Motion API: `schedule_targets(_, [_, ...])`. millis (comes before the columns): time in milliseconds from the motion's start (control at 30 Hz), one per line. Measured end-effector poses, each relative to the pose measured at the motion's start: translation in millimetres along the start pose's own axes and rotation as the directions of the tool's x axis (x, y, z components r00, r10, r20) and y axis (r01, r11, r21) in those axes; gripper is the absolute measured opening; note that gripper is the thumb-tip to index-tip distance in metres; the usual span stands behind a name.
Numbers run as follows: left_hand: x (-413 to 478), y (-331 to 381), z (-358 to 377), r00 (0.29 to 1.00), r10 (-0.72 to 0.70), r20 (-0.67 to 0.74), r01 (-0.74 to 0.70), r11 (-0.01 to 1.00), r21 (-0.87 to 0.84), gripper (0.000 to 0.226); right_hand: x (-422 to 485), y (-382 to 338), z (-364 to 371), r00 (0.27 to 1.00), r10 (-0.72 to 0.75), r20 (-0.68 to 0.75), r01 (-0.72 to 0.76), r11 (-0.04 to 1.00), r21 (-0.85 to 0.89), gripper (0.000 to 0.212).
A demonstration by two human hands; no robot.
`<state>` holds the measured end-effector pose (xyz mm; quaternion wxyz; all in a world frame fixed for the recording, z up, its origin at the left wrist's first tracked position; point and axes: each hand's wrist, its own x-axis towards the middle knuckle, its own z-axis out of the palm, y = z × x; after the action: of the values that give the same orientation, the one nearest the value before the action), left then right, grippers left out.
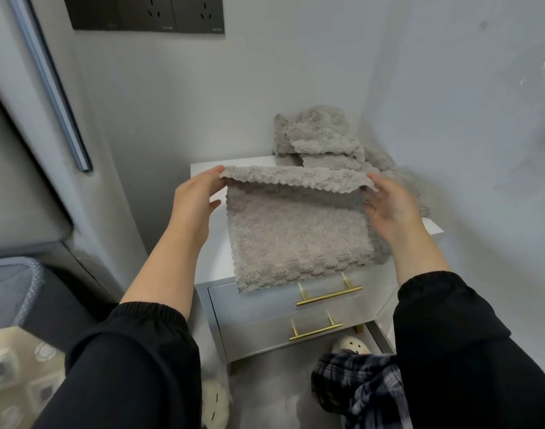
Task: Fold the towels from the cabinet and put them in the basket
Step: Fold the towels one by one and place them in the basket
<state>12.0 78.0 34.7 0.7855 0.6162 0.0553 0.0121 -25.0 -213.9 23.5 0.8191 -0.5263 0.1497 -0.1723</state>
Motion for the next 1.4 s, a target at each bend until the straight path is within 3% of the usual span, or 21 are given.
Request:
schedule_targets(167, [-0.2,4.2,6.5,0.984,0.037,0.177,0.011,0.965,-0.262,0.046,-6.7,-5.2,11.3,0.986,-0.162,0.043,0.163,0.986,-0.019,0.019])
schedule_targets(333, [-3.1,8.6,15.5,0.945,0.099,0.312,0.036,0.916,-0.399,0.075,-1.6,-8.2,19.2,0.973,-0.199,0.117,0.19,0.978,0.081,0.019])
schedule_targets(433, [-2.1,10.5,17.1,0.936,0.113,0.332,0.048,0.897,-0.44,0.07,2.8,-8.9,17.9,0.974,-0.197,0.115,0.188,0.979,0.082,0.02])
schedule_targets(500, [-1.5,5.7,16.9,0.948,0.079,0.308,0.069,0.894,-0.442,0.045,3.1,-5.0,13.8,0.979,-0.191,0.065,0.197,0.975,-0.104,0.015])
schedule_targets(600, [-0.4,-9.3,14.0,0.987,-0.131,0.09,0.154,0.924,-0.351,0.013,2.9,0.7,1.1,0.996,-0.086,-0.037,0.076,0.975,-0.207,0.008])
schedule_targets(700, [-1.9,-19.8,9.6,0.964,-0.263,-0.039,0.248,0.942,-0.228,0.006,0.9,-0.7,-11.4,0.995,0.038,-0.097,-0.06,0.972,-0.225,0.017])
schedule_targets(833, [-8.3,-17.0,8.8,0.952,-0.3,0.054,0.298,0.954,0.042,0.006,-7.1,-4.4,-21.3,0.987,0.071,-0.141,-0.113,0.942,-0.317,0.023])
schedule_targets(1033, [-22.9,-16.2,5.1,0.96,-0.255,0.12,0.167,0.857,0.488,0.02,-17.3,1.0,-35.4,0.981,0.037,-0.189,-0.137,0.823,-0.552,0.014])
schedule_targets(1267, [-26.0,-6.4,5.1,0.97,-0.187,0.158,0.081,0.855,0.513,0.023,-24.5,-9.0,-39.1,0.985,-0.013,-0.172,-0.1,0.765,-0.636,0.018])
schedule_targets(1400, [-26.8,-4.4,7.6,0.962,-0.189,0.195,0.103,0.919,0.381,0.025,-25.3,-13.9,-38.7,0.982,-0.043,-0.184,-0.087,0.764,-0.639,0.024])
